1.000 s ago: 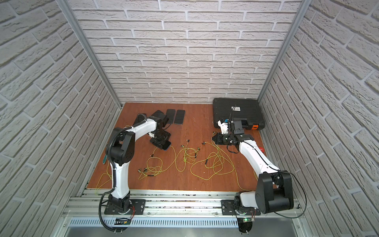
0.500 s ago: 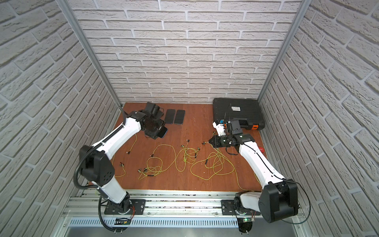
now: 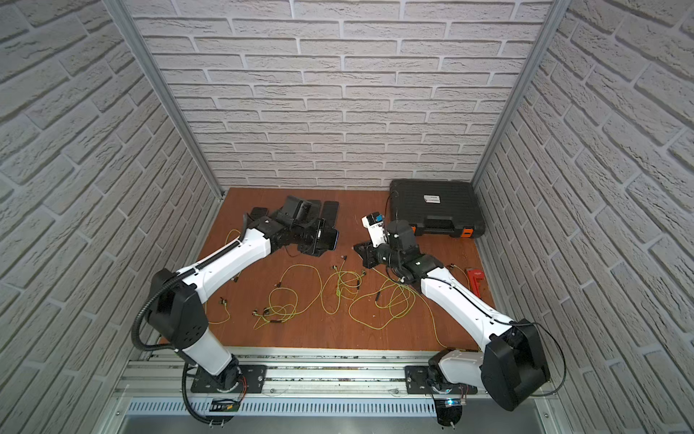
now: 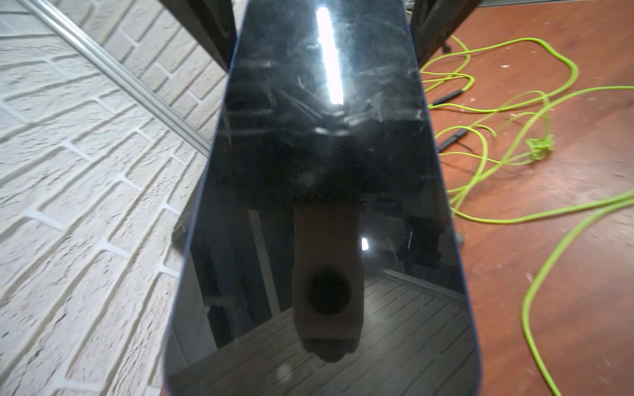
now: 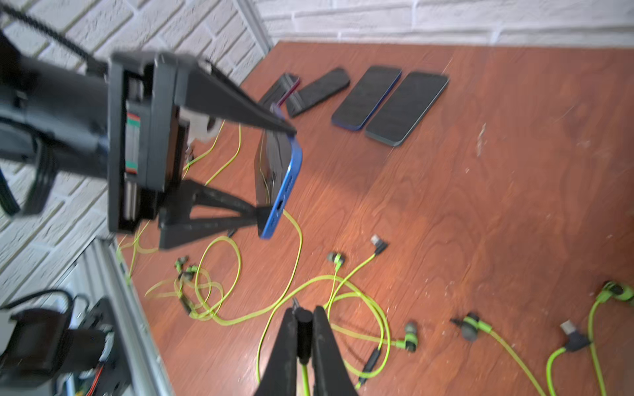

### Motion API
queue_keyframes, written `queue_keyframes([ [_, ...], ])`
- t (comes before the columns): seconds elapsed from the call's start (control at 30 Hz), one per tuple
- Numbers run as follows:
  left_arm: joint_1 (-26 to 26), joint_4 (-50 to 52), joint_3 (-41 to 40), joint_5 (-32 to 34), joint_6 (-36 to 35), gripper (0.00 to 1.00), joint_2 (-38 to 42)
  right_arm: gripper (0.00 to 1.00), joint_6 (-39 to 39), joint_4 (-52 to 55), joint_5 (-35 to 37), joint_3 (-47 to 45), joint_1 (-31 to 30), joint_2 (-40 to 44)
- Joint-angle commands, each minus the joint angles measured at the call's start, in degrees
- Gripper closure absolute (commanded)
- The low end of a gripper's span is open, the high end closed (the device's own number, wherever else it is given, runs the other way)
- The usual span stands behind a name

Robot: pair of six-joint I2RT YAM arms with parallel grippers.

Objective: Plug wired earphones into phones
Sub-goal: Insert the wired earphone into the phone.

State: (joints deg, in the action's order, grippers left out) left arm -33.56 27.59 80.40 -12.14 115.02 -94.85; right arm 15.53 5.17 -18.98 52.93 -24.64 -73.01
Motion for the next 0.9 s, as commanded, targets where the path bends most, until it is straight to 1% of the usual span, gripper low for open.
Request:
queue_keyframes([
  [0.0, -0.8, -7.04, -1.51, -1.13, 5.26, 1.0, 1.71, 0.94, 3.22, -9.91, 4.21, -1.05, -0.66, 0.86],
  [0.1, -1.13, -8.72, -2.66, -1.04, 6.68, 1.0, 1.75, 0.94, 3.96, -11.38, 3.52, -0.65, -1.2, -0.16],
  [0.4, -1.61, -10.29, -3.08, 0.02, 7.9, 1.0, 1.68, 0.94, 6.09, -13.26, 2.01, 1.29, -2.32, -4.41],
  [0.87, -1.62, -12.65, -4.01, -0.07, 8.04, 1.0, 1.64, 0.94, 8.3, -15.98, 1.49, 2.93, -2.95, -8.5],
])
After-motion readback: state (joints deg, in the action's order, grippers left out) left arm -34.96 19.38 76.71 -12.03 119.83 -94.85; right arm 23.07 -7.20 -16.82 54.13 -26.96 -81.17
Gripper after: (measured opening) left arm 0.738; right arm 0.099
